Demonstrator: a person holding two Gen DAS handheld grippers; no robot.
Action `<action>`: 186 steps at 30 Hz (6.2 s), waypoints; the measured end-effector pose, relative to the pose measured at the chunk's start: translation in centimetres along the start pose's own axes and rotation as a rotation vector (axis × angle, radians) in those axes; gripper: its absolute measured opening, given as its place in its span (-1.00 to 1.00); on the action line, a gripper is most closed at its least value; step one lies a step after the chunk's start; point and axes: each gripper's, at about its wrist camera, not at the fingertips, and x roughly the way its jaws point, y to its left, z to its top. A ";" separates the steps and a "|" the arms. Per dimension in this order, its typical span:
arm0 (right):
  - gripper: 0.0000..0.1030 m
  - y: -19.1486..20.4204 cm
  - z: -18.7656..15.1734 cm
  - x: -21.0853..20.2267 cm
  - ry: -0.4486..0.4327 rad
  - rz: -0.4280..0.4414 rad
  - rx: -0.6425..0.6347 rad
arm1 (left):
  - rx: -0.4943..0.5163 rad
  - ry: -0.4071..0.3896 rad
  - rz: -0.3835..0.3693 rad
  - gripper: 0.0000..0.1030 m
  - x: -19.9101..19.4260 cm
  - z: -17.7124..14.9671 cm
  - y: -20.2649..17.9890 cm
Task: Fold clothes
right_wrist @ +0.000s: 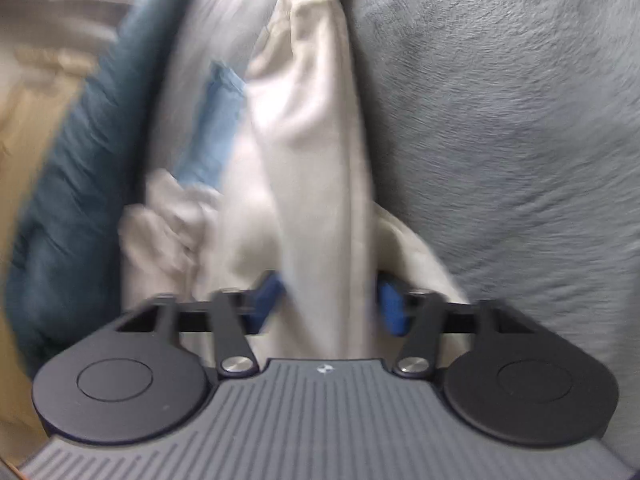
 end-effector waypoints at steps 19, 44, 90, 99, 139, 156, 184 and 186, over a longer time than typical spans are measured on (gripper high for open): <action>-0.93 9.5 -37.6 -10.7 0.745 0.220 -0.920 | -0.264 -0.146 0.431 0.22 -17.2 -4.5 9.0; 0.27 7.2 -22.1 -17.3 0.135 -0.245 -0.968 | -0.006 -0.015 0.253 0.30 -2.2 -0.2 0.4; -0.99 5.5 -22.5 -20.4 0.206 0.000 -0.738 | -0.148 0.013 0.126 0.25 -6.2 -4.1 2.1; -0.99 4.0 -32.6 -18.0 0.426 -0.143 -1.097 | -0.415 0.052 0.033 0.27 -12.3 -9.1 3.3; -0.93 -4.9 -16.4 -33.9 0.045 0.174 -0.077 | -0.437 0.101 -0.065 -0.11 -9.6 -12.1 -3.8; -0.73 -16.1 -29.6 -40.5 0.325 -0.297 -0.019 | -0.483 0.166 0.068 0.36 -8.7 -12.5 -2.8; 0.04 3.5 -20.1 -20.4 0.333 -0.083 -0.425 | -0.438 0.005 -0.030 -0.51 -7.9 -12.0 -2.4; 0.04 3.5 -20.1 -20.2 0.326 -0.109 -0.428 | -0.431 -0.027 -0.084 -0.51 -8.7 -11.6 -2.8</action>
